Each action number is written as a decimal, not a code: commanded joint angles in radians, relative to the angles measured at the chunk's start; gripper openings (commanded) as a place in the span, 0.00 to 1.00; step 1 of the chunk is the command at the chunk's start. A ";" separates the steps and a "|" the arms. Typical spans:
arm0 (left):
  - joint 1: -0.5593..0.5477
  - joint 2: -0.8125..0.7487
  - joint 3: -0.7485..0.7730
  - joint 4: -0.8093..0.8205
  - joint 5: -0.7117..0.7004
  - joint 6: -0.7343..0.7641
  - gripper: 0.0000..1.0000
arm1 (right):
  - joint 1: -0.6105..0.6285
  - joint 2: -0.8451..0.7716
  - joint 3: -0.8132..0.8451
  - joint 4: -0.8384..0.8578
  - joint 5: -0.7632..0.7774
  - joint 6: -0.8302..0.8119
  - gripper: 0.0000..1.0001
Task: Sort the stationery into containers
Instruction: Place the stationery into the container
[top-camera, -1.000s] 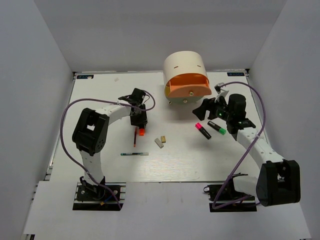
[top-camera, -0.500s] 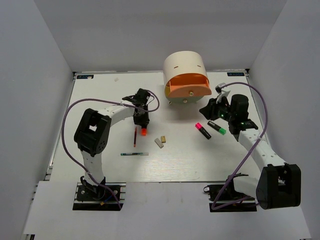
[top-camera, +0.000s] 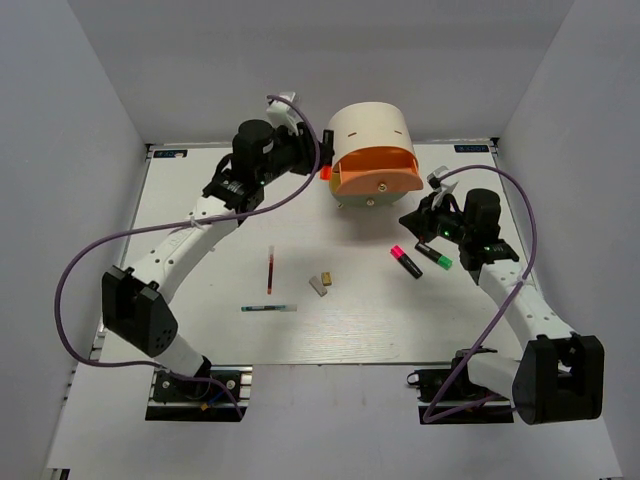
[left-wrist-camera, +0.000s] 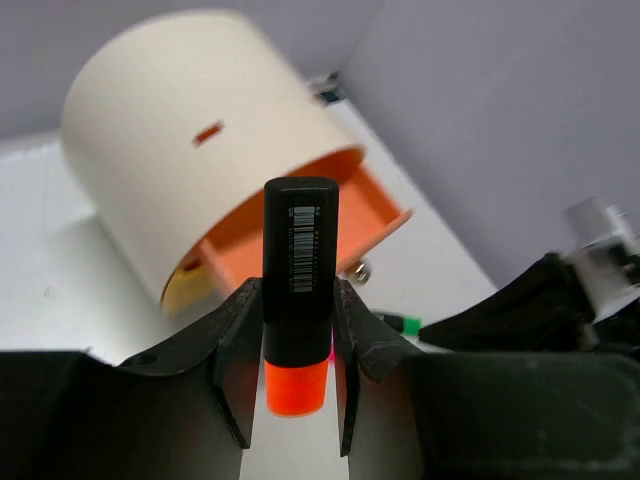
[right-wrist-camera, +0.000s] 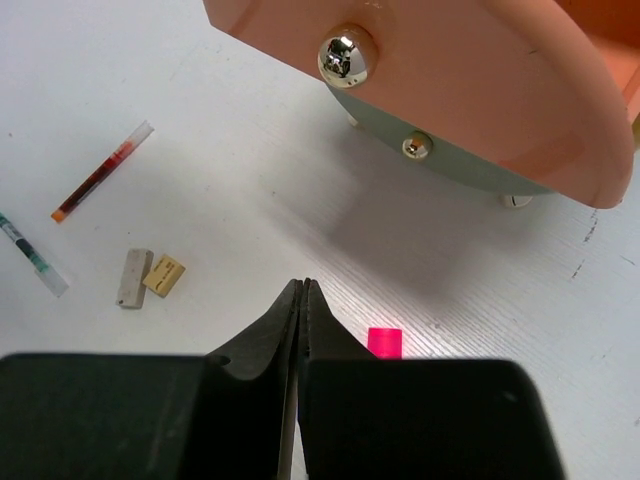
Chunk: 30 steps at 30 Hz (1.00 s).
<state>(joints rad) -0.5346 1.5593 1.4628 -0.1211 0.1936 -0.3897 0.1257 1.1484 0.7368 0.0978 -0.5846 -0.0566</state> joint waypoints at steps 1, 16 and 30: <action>-0.004 0.045 0.028 0.177 0.127 -0.018 0.01 | -0.001 -0.035 0.007 0.014 -0.024 -0.029 0.00; -0.054 0.327 0.240 0.410 0.164 0.055 0.09 | -0.005 -0.098 -0.065 0.034 -0.029 -0.054 0.07; -0.082 0.361 0.332 0.345 0.038 0.106 0.68 | -0.005 -0.096 -0.083 0.020 -0.011 -0.097 0.55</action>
<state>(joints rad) -0.6128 1.9423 1.7306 0.2314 0.2722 -0.3088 0.1253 1.0664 0.6571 0.0990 -0.6044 -0.1253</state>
